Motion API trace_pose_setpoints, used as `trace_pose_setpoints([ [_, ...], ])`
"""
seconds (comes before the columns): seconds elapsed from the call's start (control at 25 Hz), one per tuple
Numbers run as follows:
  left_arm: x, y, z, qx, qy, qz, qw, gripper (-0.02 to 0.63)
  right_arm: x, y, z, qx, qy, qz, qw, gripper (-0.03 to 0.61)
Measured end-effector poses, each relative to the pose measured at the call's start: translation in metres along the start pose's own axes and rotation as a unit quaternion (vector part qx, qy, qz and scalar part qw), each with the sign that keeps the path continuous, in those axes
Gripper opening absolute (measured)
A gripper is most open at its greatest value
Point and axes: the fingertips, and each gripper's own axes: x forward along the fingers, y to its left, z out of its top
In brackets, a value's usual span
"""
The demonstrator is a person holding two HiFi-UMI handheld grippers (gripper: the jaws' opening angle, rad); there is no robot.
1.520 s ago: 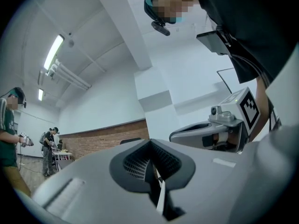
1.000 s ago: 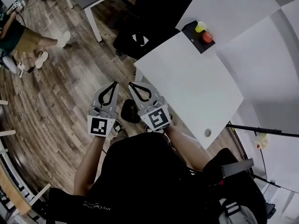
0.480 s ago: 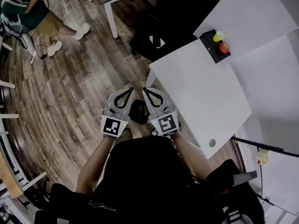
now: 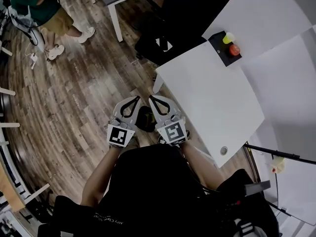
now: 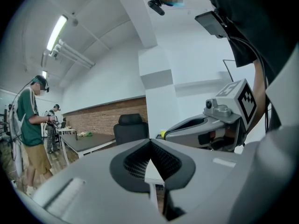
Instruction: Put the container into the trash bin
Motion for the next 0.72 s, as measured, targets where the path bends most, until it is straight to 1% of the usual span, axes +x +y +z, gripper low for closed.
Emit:
trace_pose_setpoints([
  [0.12,0.0,-0.001,0.0,-0.001,-0.001,0.0,1.0,0.0,0.001,0.001,-0.002,-0.002,0.004,0.001,1.0,0.014],
  [0.28,-0.004,0.003,-0.001,-0.01,-0.002,0.004,0.9999,0.0,0.004,0.007,-0.002,0.011,0.0,0.01,1.0,0.012],
  [0.44,-0.004,0.005,-0.003,-0.003,0.0,0.004,1.0,0.0,0.005,0.011,0.0,0.013,0.003,0.017,1.0,0.013],
  [0.6,-0.006,0.01,-0.002,-0.018,0.0,0.004,0.9998,0.0,0.01,0.014,0.0,0.014,0.011,0.014,1.0,0.013],
  [0.72,-0.007,0.012,-0.001,-0.006,0.0,0.008,0.9999,0.0,0.013,0.016,0.001,0.004,0.007,0.025,1.0,0.013],
])
